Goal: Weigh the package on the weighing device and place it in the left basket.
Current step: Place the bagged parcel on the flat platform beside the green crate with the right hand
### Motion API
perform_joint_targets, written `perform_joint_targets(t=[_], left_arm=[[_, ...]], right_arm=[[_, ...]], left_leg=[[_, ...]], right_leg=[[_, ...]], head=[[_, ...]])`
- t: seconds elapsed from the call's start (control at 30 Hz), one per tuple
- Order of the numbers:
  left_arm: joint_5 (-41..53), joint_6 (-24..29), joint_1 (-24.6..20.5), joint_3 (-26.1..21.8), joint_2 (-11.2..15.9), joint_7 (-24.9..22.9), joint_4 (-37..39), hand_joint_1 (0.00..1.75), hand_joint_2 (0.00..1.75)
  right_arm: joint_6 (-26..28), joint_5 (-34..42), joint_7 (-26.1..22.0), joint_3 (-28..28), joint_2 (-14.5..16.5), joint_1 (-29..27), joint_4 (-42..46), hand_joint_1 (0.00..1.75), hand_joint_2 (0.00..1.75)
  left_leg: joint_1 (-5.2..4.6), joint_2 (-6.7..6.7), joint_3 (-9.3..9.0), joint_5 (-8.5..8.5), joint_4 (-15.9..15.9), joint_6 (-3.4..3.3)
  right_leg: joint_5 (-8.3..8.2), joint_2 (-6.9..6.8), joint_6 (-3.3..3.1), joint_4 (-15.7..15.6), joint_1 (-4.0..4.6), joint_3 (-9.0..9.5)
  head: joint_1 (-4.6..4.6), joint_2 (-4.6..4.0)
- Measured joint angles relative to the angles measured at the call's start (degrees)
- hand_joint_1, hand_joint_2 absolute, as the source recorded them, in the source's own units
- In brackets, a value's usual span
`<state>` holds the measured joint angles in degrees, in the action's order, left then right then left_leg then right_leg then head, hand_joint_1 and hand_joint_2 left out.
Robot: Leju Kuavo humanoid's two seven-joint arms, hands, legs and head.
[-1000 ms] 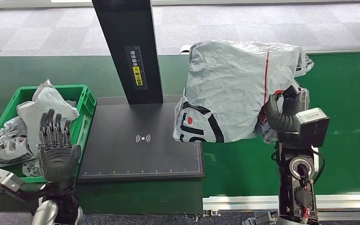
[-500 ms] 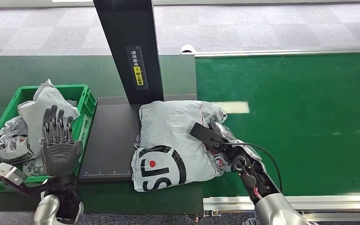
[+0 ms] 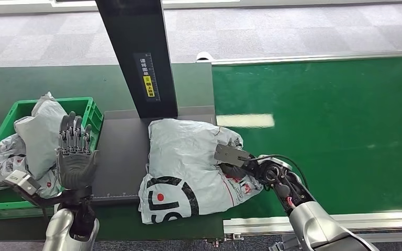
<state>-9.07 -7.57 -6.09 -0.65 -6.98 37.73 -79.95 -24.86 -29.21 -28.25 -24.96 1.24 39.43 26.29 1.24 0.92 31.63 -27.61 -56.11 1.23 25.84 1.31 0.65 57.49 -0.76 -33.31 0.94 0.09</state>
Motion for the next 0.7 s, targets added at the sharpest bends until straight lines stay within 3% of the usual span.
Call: perform_joint_targets(t=[0.07,0.23,0.37,0.47,0.53,0.6,0.67,0.7], left_arm=[[-0.08,0.67,1.05,0.04,0.01,0.36,-0.46,0.00,1.75],[0.13,0.43,4.06,-0.06,-0.07,0.83,-2.27,0.00,1.75],[0.25,0.22,4.32,0.04,-0.11,0.85,-2.40,0.00,1.75],[0.42,0.18,4.27,0.23,-0.12,0.84,-2.39,0.00,1.75],[0.62,0.11,4.28,0.31,-0.12,0.82,-2.39,0.00,1.75],[0.77,-0.04,4.29,0.32,-0.12,0.77,-2.39,0.00,1.75],[1.00,-0.22,4.28,0.35,-0.12,0.64,-2.39,0.00,1.75],[1.14,-0.29,4.28,0.39,-0.13,0.56,-2.39,0.00,1.75]], right_arm=[[7.01,0.31,-2.42,-0.37,0.37,-1.12,0.90,1.75,1.75],[23.42,1.21,-2.53,-0.58,1.49,-4.08,6.92,1.75,1.75],[30.74,1.36,-3.61,-0.13,1.84,-5.89,13.62,1.75,1.75],[33.33,-0.12,-0.89,-0.05,2.04,-6.32,16.84,1.73,1.75],[33.81,-0.37,1.28,0.07,2.33,-6.36,17.40,1.11,1.75],[33.53,-0.02,2.45,0.21,2.59,-6.39,17.33,0.28,1.75],[32.74,0.51,2.78,0.34,2.81,-6.39,16.98,0.03,1.75],[32.15,0.84,2.82,0.40,2.93,-6.39,16.69,0.00,1.75]], left_leg=[[0.04,0.10,0.00,-0.01,0.02,0.01],[0.07,-0.30,0.23,0.04,0.04,0.02],[0.05,-0.36,0.32,0.05,0.03,0.02],[0.02,-0.36,0.33,0.04,0.02,0.01],[0.02,-0.38,0.33,0.04,0.02,0.01],[0.02,-0.41,0.33,0.04,0.02,0.01],[0.02,-0.42,0.33,0.04,0.02,0.01],[0.02,-0.42,0.33,0.04,0.03,0.01]], right_leg=[[0.00,0.11,-0.01,0.00,0.04,-0.07],[0.05,-0.20,-0.04,0.00,0.08,-0.28],[0.05,-0.30,-0.04,0.00,0.05,-0.29],[0.05,-0.31,-0.04,0.00,0.02,-0.29],[0.05,-0.32,-0.04,-0.01,0.02,-0.29],[0.05,-0.34,-0.04,-0.01,0.02,-0.29],[0.05,-0.34,-0.04,-0.01,0.02,-0.30],[0.05,-0.34,-0.04,-0.01,0.03,-0.30]], head=[[0.02,0.00],[0.01,0.00],[-0.01,0.00],[-0.01,0.00],[0.00,0.00],[0.00,0.00],[0.01,0.00],[0.01,0.00]])
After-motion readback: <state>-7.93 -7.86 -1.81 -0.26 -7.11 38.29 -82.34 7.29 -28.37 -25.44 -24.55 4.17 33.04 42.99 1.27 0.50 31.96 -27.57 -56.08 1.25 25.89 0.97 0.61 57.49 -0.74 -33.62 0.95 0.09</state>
